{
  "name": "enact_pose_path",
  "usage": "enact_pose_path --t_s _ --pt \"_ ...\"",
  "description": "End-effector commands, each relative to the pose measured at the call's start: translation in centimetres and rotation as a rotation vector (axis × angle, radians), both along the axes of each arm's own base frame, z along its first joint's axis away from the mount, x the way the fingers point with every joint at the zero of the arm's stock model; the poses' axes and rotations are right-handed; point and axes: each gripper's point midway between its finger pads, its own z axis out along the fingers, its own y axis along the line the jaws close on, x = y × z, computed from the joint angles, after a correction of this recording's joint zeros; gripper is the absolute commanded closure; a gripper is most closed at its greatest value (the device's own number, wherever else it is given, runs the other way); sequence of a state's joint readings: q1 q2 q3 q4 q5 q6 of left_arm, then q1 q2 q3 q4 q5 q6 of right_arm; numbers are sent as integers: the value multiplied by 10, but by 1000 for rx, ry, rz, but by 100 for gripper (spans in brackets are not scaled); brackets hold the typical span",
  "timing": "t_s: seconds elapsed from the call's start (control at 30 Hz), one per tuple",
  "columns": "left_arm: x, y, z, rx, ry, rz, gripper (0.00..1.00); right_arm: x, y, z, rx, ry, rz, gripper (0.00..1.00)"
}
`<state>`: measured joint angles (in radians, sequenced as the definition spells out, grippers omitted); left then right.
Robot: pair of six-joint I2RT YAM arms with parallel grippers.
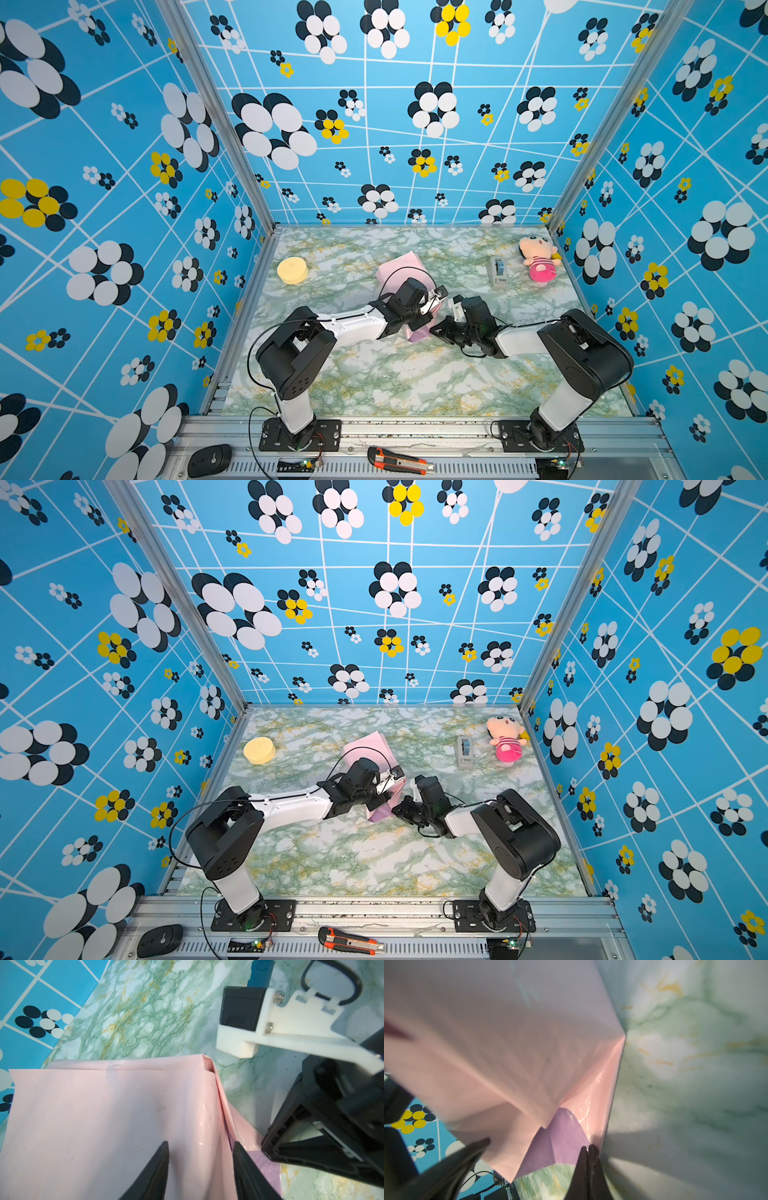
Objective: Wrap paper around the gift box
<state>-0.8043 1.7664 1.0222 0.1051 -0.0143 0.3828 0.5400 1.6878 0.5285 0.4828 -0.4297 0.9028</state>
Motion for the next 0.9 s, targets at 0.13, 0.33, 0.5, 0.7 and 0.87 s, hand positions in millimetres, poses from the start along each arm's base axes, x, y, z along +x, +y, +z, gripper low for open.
enact_pose_path --t_s 0.13,0.33,0.5,0.7,0.87 --pt "-12 8 -26 34 85 -4 50 -66 -36 -35 -156 220 20 100" --pt "-13 8 -25 35 81 -7 50 -31 -37 13 -94 84 2 100" --pt "-12 9 -23 32 78 -6 50 5 -36 24 -65 28 -28 100" --pt "-11 10 -22 33 74 -3 50 37 -20 24 -2 -7 -57 100" --pt "-11 9 -22 33 76 -7 50 51 -14 22 12 -23 -71 100"
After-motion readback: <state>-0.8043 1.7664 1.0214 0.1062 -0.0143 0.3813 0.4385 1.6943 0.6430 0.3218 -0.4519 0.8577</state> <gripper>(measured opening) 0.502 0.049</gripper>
